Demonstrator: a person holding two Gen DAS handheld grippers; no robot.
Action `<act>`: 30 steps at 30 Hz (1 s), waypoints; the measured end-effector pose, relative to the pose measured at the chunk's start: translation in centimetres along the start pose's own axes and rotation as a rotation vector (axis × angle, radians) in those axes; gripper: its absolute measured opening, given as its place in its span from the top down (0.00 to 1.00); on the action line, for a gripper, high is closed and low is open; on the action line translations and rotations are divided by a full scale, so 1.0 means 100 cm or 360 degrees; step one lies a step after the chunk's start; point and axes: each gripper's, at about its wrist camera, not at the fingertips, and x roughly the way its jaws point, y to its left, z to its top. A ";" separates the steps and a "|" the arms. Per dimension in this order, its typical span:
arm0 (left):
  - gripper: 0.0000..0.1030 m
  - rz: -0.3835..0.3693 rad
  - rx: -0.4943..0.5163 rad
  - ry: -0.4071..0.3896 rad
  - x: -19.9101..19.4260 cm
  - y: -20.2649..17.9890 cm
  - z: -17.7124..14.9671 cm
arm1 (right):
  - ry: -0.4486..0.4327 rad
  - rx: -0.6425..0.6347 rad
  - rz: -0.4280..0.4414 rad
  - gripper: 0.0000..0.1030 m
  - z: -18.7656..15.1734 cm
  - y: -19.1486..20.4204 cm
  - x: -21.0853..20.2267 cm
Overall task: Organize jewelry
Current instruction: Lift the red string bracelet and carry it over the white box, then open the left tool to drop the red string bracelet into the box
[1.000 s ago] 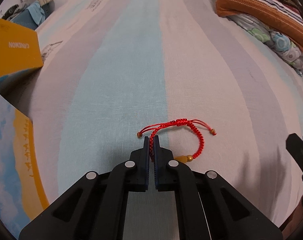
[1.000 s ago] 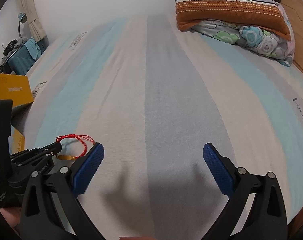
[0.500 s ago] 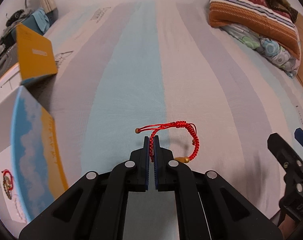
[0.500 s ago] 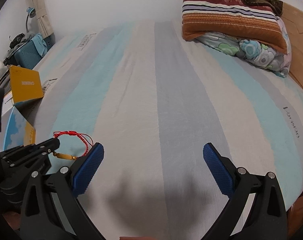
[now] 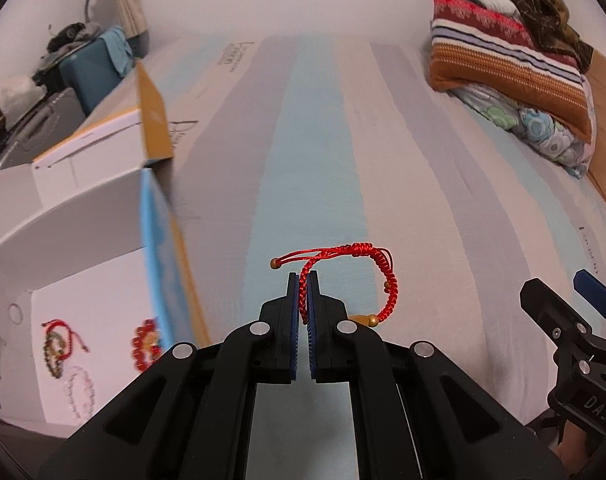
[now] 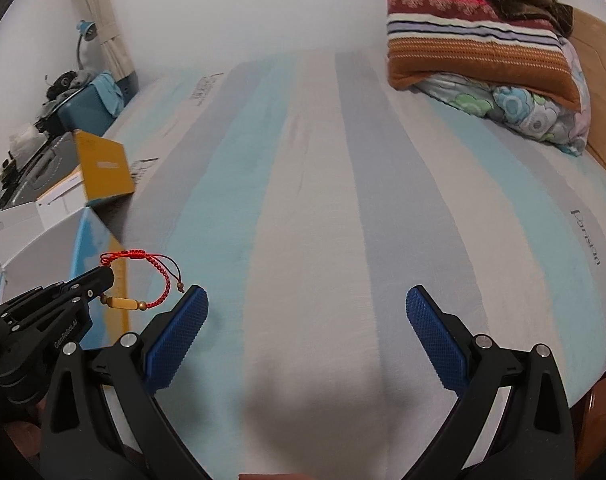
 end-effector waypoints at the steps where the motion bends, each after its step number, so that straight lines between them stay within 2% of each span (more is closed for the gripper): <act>1: 0.97 0.0004 -0.0010 -0.0008 -0.005 0.006 -0.001 | -0.0006 -0.0011 0.0007 0.07 -0.001 0.007 -0.003; 5: 0.97 0.0009 -0.0058 -0.0036 -0.024 0.032 -0.006 | -0.0021 -0.0054 0.0035 0.07 -0.004 0.032 -0.012; 14: 0.97 0.0118 -0.0179 -0.0076 -0.052 0.101 -0.020 | -0.0023 -0.0161 0.0133 0.07 -0.010 0.096 -0.016; 30: 0.97 0.0292 -0.0394 0.0000 -0.052 0.223 -0.059 | 0.0030 -0.0389 0.0276 0.08 -0.034 0.213 -0.001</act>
